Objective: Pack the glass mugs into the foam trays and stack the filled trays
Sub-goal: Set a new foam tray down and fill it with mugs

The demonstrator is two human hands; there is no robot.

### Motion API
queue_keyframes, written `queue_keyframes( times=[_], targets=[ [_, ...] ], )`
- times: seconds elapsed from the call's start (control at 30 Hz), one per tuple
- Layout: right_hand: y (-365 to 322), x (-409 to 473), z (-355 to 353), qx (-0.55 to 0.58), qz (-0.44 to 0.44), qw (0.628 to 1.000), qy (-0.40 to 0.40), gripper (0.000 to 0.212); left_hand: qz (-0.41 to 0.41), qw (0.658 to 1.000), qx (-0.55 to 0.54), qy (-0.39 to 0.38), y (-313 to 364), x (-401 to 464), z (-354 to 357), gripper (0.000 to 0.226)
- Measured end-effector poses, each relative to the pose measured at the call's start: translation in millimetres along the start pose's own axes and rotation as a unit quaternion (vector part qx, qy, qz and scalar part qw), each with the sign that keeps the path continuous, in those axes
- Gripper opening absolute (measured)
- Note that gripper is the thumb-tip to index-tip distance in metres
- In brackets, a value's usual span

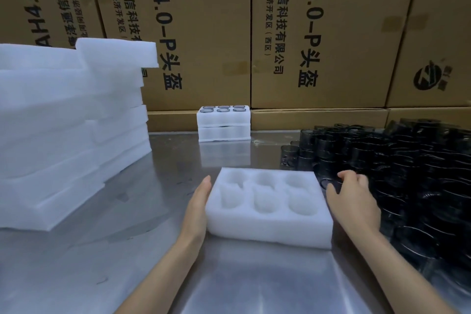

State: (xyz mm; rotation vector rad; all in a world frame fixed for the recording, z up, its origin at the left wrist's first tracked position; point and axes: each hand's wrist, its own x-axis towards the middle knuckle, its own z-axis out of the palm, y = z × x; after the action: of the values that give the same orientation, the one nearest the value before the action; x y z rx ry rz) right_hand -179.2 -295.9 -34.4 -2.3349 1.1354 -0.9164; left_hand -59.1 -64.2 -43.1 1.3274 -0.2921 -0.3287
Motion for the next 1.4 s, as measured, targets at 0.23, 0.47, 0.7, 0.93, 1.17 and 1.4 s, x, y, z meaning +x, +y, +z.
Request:
queue_keyframes(
  times=[0.23, 0.47, 0.7, 0.93, 1.17, 1.4],
  targets=[
    [2, 2, 3, -0.033, 0.028, 0.998, -0.037, 0.042, 0.03, 0.998, 0.057, 0.002, 8, 0, 9, 0.033],
    [-4, 5, -6, 0.11, 0.033, 0.993, 0.025, 0.04, 0.058, 0.993, 0.101, -0.01, 6, -3, 5, 0.052],
    [-47, -6, -21, 0.295, -0.118, 0.946, 0.062, 0.022, 0.061, 0.988, 0.144, 0.006, 0, 2, 8, 0.072],
    [-96, -24, 12, 0.104, -0.328, 0.933, -0.102, 0.019, 0.089, 0.978, 0.183, 0.038, -10, 3, 15, 0.06],
    [-107, -25, 30, -0.021, -0.389, 0.911, -0.134, 0.021, 0.09, 0.977, 0.192, 0.031, -13, 5, 15, 0.062],
    [-109, -24, 35, -0.047, -0.407, 0.895, -0.174, 0.024, 0.097, 0.973, 0.205, 0.036, -12, 4, 15, 0.064]
  ],
)
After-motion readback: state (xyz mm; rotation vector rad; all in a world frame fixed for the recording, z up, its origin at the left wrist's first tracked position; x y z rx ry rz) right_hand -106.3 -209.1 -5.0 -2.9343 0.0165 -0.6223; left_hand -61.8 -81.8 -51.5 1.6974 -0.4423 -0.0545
